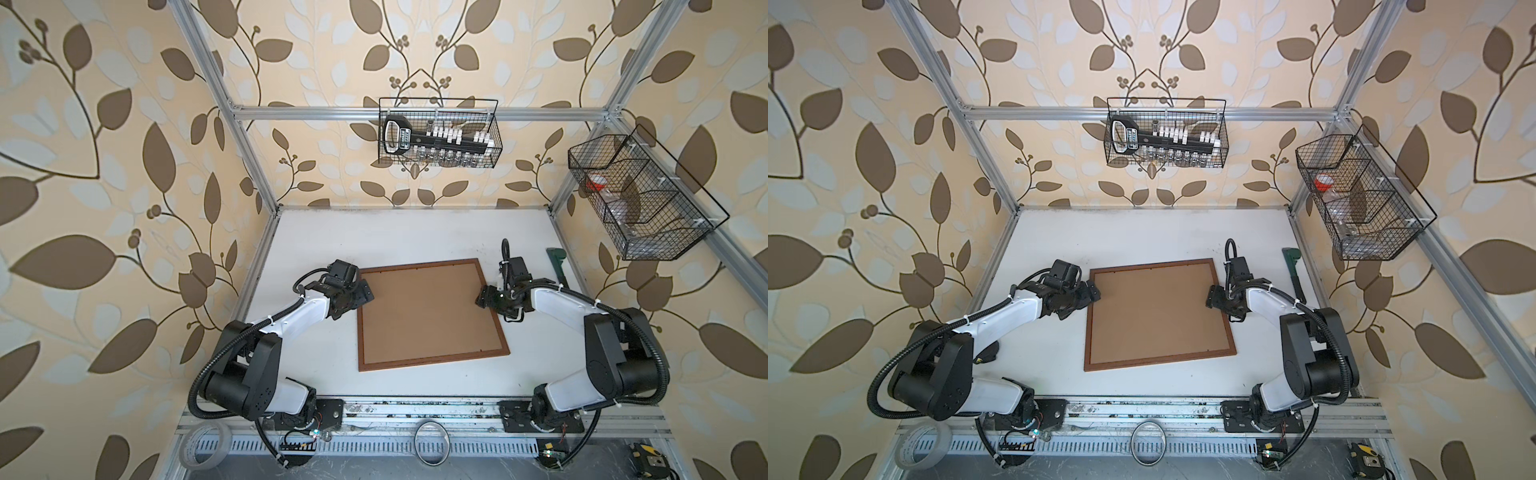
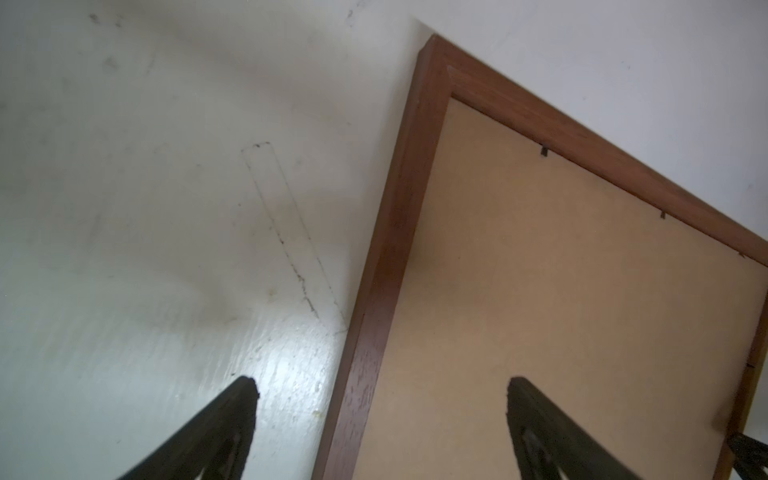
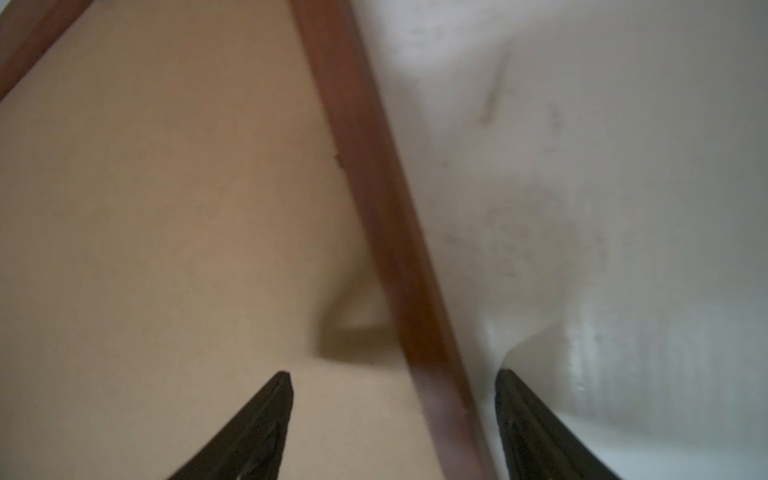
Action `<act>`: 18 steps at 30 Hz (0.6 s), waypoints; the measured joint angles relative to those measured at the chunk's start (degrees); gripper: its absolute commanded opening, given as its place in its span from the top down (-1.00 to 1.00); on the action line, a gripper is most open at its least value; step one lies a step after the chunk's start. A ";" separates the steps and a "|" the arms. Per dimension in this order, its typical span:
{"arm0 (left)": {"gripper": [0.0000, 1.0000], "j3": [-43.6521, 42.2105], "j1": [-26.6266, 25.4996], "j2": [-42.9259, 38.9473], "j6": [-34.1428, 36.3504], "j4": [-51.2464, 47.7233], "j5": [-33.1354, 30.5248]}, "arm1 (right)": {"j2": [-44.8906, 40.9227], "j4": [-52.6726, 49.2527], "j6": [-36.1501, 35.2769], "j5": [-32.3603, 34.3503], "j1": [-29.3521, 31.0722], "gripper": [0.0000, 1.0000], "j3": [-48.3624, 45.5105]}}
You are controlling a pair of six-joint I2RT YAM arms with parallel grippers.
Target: Put the photo into the frame
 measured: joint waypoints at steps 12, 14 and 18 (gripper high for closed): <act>-0.86 7.98 8.96 12.35 1.36 0.85 0.39 | 4.74 1.86 3.15 -1.64 11.23 -0.53 4.55; -0.86 9.68 8.85 12.74 2.45 -0.48 1.22 | 3.78 -0.81 1.01 -1.49 11.10 -0.53 4.57; -0.87 10.97 8.46 9.64 5.75 -3.98 2.08 | -3.08 -9.11 -4.72 1.11 11.08 -0.52 4.55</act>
